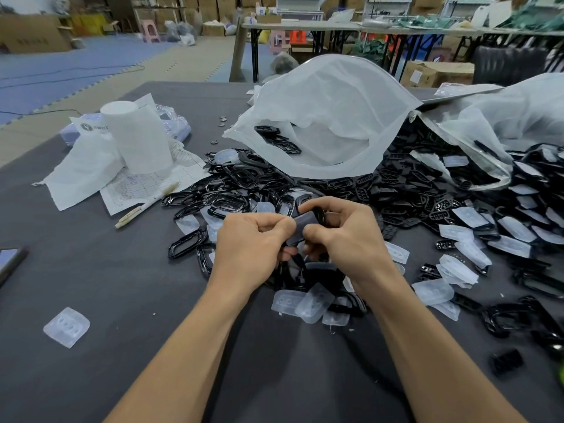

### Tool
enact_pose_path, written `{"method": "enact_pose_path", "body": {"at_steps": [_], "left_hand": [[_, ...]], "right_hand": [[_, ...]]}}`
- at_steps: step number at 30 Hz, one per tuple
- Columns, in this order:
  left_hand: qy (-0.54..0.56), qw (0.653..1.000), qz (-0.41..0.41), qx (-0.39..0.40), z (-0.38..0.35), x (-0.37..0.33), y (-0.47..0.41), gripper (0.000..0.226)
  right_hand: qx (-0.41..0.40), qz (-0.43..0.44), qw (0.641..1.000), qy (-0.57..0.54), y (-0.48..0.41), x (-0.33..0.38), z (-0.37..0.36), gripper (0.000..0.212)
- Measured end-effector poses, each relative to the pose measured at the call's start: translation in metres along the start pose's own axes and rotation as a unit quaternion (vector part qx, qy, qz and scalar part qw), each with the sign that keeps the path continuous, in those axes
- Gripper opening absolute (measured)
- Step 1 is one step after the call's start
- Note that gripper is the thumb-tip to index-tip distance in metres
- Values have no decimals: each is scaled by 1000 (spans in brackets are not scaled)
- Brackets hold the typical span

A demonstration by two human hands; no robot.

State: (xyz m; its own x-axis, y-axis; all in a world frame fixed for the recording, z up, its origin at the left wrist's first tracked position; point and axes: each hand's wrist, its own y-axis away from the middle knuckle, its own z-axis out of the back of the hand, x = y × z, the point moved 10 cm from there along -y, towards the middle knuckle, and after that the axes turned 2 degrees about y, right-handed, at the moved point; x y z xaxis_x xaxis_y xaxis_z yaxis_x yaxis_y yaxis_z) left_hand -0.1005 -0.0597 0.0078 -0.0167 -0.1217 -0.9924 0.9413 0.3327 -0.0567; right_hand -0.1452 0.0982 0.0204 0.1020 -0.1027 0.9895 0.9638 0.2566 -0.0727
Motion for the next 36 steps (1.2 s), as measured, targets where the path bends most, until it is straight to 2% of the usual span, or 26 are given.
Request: {"method": "enact_pose_path", "body": {"at_steps": [5,13,16,20,27,30,34,36], "left_hand": [[51,994,51,78,-12,4,3,28],[31,997,68,32,-4,8,0,33],[16,997,57,44,-8,7,0,33],[6,997,49,59,-10,6,1,33],[4,998,27,50,-11,0,4,14],[-9,999,19,26,-8,0,3,25],[-14,1000,18,17,-7,-2,4,28],[-15,1000,23,8,-5,-2,4,27]], "right_hand": [[-10,-3,1000,-19,-3,-1,5,35],[-1,-16,1000,-26,-2,-4,1,30],[-19,4,999,29,1,-1,3,18],[-30,-3,999,44,2,-2,3,23],[-25,-1,999,42,2,3,3,26],[-14,-16,999,28,2,-1,1,27],[5,-49,998,-34,0,-7,3,21],[10,-40,999,-24,-2,-6,6,20]]}}
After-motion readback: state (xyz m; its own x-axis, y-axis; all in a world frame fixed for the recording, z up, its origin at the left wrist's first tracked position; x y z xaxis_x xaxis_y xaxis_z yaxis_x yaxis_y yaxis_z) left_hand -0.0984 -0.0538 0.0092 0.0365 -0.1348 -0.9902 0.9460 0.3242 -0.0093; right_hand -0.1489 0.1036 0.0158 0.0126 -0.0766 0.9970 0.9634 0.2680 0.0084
